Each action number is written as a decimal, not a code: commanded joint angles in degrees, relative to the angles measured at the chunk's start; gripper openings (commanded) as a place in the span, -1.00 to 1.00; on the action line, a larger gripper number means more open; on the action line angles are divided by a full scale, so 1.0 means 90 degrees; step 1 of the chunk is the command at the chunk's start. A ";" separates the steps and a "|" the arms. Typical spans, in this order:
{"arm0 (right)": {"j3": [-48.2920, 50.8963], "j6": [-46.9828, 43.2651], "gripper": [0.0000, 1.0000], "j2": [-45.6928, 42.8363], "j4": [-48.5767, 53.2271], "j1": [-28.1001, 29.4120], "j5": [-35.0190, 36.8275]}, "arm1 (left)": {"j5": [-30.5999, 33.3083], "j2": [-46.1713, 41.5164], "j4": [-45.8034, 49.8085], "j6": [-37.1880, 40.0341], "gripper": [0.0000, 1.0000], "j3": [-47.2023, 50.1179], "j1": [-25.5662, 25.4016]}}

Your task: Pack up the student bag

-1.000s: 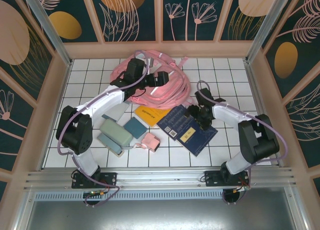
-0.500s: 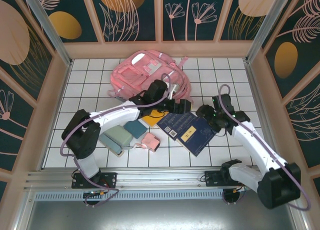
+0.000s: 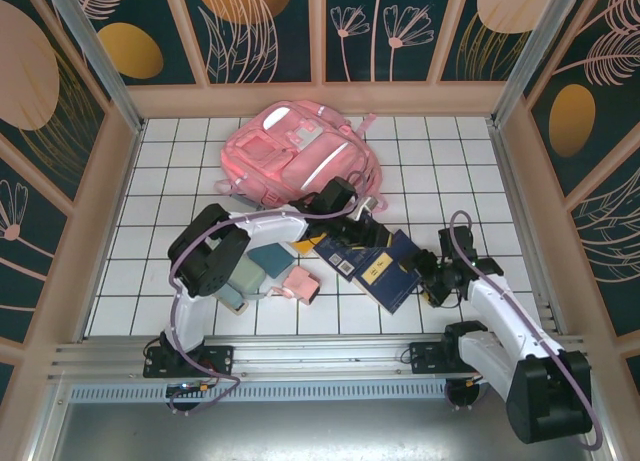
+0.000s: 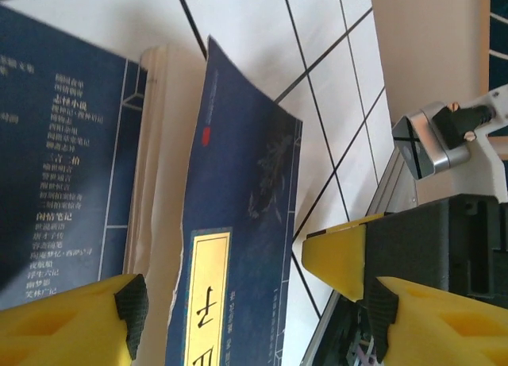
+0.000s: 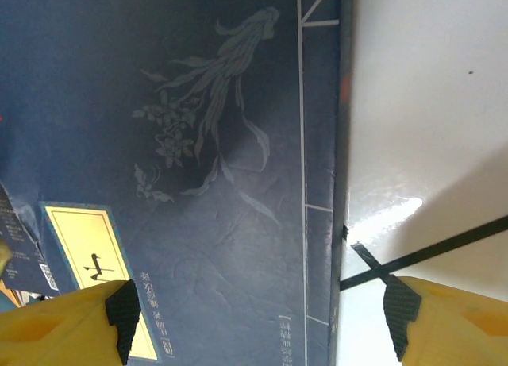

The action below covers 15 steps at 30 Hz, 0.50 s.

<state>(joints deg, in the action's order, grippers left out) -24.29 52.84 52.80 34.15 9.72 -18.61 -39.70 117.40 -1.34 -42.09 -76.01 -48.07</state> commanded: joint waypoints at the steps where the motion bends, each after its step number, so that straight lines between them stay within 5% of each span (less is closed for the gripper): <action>1: 0.0159 -0.0182 0.65 0.0220 -0.0314 -0.0060 -0.0295 | -0.0354 0.0183 0.0106 0.0077 0.49 -0.0207 -0.0049; 15: 0.0383 -0.0656 0.59 -0.0090 -0.1102 -0.0103 -0.0381 | -0.0744 0.0566 -0.0248 -0.0172 0.47 -0.0095 -0.0045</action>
<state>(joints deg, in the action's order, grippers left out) -21.65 48.95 53.21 27.16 9.30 -21.21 -44.62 121.27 -1.63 -42.76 -76.51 -48.14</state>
